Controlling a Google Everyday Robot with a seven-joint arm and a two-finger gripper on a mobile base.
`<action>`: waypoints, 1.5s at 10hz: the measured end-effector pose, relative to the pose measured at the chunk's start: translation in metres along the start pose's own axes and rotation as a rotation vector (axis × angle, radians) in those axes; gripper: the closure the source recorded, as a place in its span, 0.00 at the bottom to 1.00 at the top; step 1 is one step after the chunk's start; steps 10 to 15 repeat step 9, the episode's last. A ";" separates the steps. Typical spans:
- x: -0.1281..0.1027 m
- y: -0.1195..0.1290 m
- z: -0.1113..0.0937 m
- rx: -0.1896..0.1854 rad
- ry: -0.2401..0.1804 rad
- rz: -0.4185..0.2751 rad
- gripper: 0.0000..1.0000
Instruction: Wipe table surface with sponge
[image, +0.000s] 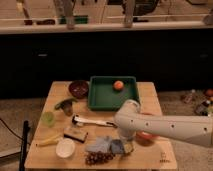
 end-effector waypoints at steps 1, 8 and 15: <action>0.008 0.005 0.001 -0.009 0.003 0.012 0.98; 0.055 -0.006 -0.001 0.057 0.008 0.116 0.98; 0.053 -0.012 -0.001 0.071 -0.002 0.111 0.98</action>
